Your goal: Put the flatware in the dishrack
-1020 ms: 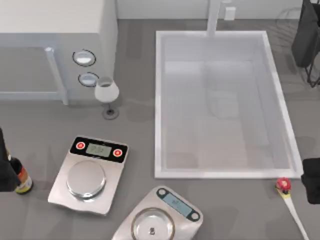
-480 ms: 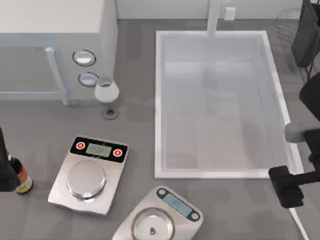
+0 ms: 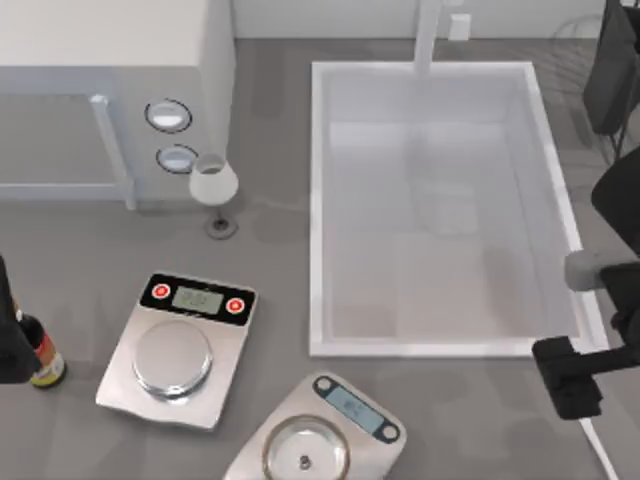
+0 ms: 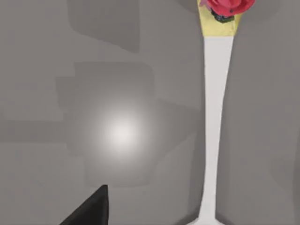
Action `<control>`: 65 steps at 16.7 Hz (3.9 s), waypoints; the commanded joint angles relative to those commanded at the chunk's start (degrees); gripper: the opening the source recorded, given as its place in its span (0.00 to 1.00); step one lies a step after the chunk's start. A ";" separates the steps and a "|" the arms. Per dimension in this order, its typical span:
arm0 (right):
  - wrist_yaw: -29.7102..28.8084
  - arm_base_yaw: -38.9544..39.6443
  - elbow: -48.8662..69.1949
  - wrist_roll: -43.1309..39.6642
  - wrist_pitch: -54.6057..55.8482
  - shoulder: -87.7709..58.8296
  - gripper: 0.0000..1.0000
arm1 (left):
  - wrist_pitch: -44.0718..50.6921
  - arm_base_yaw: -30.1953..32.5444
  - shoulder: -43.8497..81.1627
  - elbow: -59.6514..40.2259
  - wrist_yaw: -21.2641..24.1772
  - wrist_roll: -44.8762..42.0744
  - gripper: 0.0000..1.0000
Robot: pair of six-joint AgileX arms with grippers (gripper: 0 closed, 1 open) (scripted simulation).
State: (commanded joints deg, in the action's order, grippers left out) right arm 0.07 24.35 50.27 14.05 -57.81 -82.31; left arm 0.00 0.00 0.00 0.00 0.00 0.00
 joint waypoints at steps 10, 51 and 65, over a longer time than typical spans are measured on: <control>-0.01 0.40 -12.51 0.54 24.27 -11.55 1.00 | 0.00 0.00 0.00 0.00 0.00 0.00 1.00; -0.67 0.01 25.13 0.07 -24.90 0.48 0.00 | 0.00 0.00 0.00 0.00 0.00 0.00 1.00; 5.55 -10.11 27.14 -2.26 -16.26 5.68 0.00 | 0.00 0.00 0.00 0.00 0.00 0.00 1.00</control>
State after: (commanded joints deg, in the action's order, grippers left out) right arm 5.63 14.23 77.40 11.79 -74.06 -76.63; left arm 0.00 0.00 0.00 0.00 0.00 0.00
